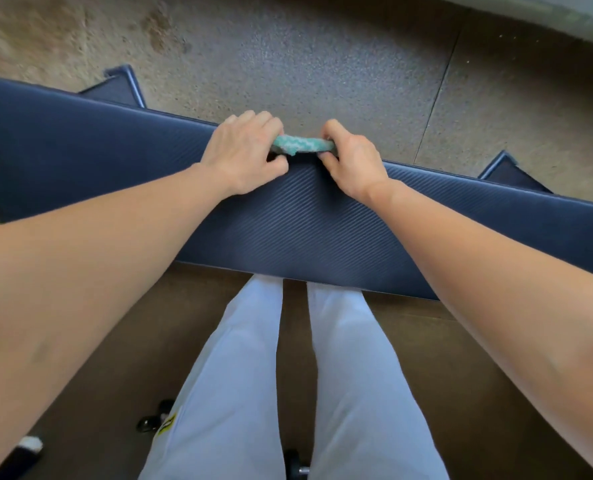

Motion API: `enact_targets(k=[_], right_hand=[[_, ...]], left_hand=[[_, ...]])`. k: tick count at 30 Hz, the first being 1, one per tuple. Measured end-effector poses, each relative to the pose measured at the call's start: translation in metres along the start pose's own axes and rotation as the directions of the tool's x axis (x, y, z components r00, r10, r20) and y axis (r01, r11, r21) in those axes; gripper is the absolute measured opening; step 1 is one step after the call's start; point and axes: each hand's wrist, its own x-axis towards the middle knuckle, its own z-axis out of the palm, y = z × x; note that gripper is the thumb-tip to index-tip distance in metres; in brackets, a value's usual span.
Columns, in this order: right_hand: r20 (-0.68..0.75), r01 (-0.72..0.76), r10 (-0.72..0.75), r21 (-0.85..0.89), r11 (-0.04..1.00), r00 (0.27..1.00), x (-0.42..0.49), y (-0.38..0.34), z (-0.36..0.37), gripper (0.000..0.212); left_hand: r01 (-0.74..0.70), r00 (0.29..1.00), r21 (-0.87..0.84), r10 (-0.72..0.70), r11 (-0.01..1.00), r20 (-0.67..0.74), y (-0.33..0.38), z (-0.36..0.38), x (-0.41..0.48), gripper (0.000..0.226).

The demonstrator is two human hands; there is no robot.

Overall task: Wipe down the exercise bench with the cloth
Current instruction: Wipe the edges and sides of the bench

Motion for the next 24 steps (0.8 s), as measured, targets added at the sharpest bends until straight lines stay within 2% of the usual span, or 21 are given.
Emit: enact_targets(k=[3, 5, 6, 10, 12, 14, 16, 18, 19, 22, 24], right_hand=[[0.027, 0.085, -0.085, -0.013, 0.996, 0.996, 0.0, 0.001, -0.003, 0.017], [0.056, 0.121, -0.121, -0.003, 0.993, 0.991, -0.003, 0.008, -0.008, 0.02], [0.062, 0.122, -0.122, 0.004, 0.992, 0.991, -0.006, 0.012, -0.012, 0.023], [0.122, 0.183, -0.178, -0.029, 0.983, 0.976, -0.019, 0.027, -0.016, 0.043], [0.119, 0.135, -0.134, -0.005, 0.991, 0.984, -0.025, 0.031, -0.014, 0.051], [0.048, 0.066, -0.069, 0.059, 0.996, 0.996, -0.026, 0.027, -0.012, 0.057], [0.004, 0.036, -0.036, 0.048, 0.998, 0.999, -0.027, 0.02, -0.008, 0.048], [-0.093, 0.103, -0.108, -0.054, 0.993, 0.99, -0.027, 0.012, -0.001, 0.028], [-0.119, 0.137, -0.145, -0.067, 0.988, 0.982, -0.027, 0.009, 0.003, 0.029], [-0.039, 0.129, -0.131, -0.041, 0.991, 0.991, -0.021, -0.002, 0.015, 0.053], [0.025, 0.112, -0.11, -0.111, 0.987, 0.994, -0.014, -0.001, 0.021, 0.068]], left_hand=[[0.036, 0.998, 0.098, -0.04, 0.995, 0.043, 0.004, -0.002, -0.002, 0.046], [0.034, 0.999, 0.086, -0.032, 0.996, -0.028, 0.009, 0.0, -0.002, 0.03], [0.011, 0.997, 0.078, -0.004, 0.997, -0.082, 0.008, 0.002, -0.004, 0.026], [-0.141, 0.954, 0.219, 0.192, 0.966, -0.23, 0.003, -0.008, -0.019, 0.048], [-0.189, 0.968, 0.279, 0.227, 0.942, -0.11, -0.001, -0.012, -0.032, 0.048], [-0.154, 0.988, 0.302, 0.137, 0.941, 0.077, -0.005, -0.014, -0.047, 0.04], [-0.016, 0.996, 0.23, -0.005, 0.973, 0.089, -0.008, -0.014, -0.057, 0.032], [0.108, 0.994, 0.14, -0.109, 0.984, -0.004, -0.003, -0.015, -0.057, 0.033], [0.122, 0.992, 0.098, -0.118, 0.988, -0.048, 0.001, -0.014, -0.052, 0.033], [-0.008, 0.998, -0.028, 0.006, 1.0, -0.066, 0.011, 0.002, -0.026, 0.04], [-0.09, 0.992, -0.07, 0.096, 0.993, 0.087, 0.021, 0.019, -0.01, 0.056]])
